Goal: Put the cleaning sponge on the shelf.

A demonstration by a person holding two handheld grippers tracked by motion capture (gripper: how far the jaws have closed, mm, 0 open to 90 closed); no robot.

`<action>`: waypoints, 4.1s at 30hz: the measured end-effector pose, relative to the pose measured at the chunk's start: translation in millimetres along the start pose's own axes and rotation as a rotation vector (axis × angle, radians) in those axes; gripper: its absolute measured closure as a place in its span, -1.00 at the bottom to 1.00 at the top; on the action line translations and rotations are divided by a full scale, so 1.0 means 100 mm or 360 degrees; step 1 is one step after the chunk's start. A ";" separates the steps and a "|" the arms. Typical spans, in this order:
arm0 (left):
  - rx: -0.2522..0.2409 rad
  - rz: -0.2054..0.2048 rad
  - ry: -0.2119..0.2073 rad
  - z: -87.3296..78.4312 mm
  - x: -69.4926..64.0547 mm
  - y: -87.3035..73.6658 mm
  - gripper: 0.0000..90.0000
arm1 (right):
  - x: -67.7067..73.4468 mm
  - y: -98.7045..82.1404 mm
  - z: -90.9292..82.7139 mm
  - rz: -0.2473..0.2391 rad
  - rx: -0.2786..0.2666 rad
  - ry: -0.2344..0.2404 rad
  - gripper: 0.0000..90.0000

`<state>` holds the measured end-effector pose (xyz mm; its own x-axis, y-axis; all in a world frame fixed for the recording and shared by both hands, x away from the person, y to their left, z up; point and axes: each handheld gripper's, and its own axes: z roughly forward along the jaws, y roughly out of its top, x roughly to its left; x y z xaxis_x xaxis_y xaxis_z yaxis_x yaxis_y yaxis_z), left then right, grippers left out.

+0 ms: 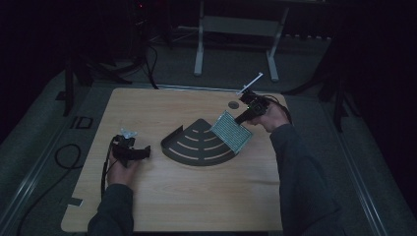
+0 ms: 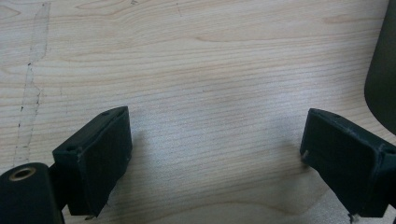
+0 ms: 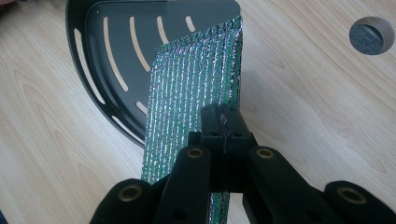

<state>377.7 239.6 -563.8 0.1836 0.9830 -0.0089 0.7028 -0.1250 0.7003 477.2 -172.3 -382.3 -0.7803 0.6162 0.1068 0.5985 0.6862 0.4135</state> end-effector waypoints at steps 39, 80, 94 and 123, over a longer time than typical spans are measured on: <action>0.0002 0.0001 0.0000 0.00 0.00 0.00 -0.79 | 0.08 0.21 0.41 -0.0059 0.0034 -0.0040 1.00; 0.0002 0.0000 -0.0001 0.00 0.00 0.00 -0.79 | 0.13 0.09 0.83 -0.0062 0.0097 -0.0089 1.00; 0.0001 0.0000 -0.0001 0.00 0.00 0.00 -0.79 | 0.14 0.09 0.90 -0.0061 0.0110 -0.0138 1.00; 0.0002 0.0000 -0.0001 0.00 0.00 0.00 -0.79 | 0.06 0.07 0.98 -0.0071 0.0190 -0.0272 0.98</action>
<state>377.8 239.5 -563.7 0.1840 0.9829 -0.0091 0.7037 -0.1253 0.6994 494.8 -125.9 -467.8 -0.7704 0.6339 -0.0685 0.5893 0.7489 0.3031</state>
